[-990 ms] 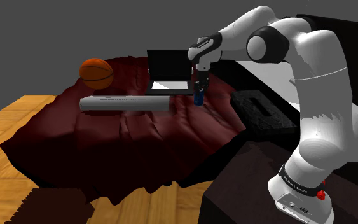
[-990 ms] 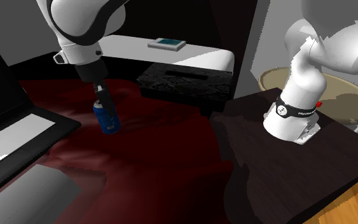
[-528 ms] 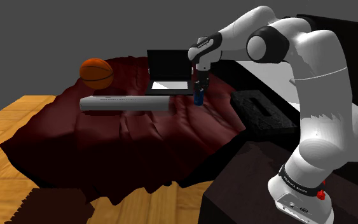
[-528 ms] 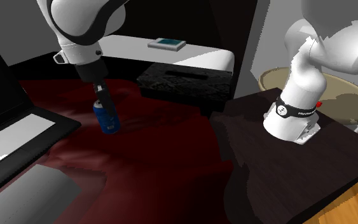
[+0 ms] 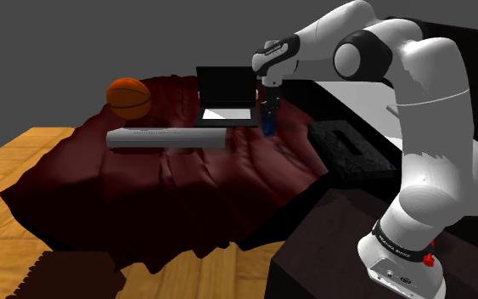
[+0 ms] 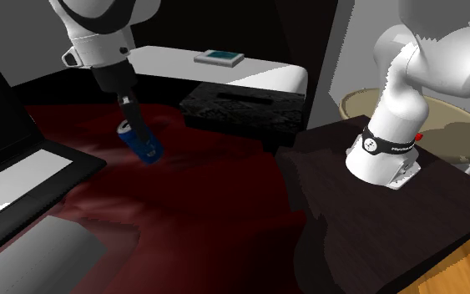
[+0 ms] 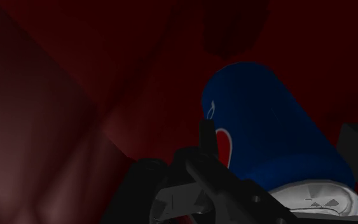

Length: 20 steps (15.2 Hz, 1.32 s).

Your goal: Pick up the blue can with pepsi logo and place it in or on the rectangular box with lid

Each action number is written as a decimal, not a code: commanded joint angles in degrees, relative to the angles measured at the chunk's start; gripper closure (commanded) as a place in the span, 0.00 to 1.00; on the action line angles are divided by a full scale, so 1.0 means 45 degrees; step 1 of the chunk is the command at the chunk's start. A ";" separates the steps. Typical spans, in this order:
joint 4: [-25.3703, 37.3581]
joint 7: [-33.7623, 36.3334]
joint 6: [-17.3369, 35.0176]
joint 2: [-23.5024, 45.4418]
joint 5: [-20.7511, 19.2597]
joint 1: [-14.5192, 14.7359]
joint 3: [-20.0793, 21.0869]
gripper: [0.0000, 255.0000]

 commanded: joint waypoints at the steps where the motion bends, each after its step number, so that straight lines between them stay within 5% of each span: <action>1: 0.0154 0.0065 -0.0293 -0.0147 -0.0048 0.0022 -0.0018 1.00; 20: 0.2325 0.0422 -0.3143 -0.0876 -0.0326 -0.0056 -0.0154 1.00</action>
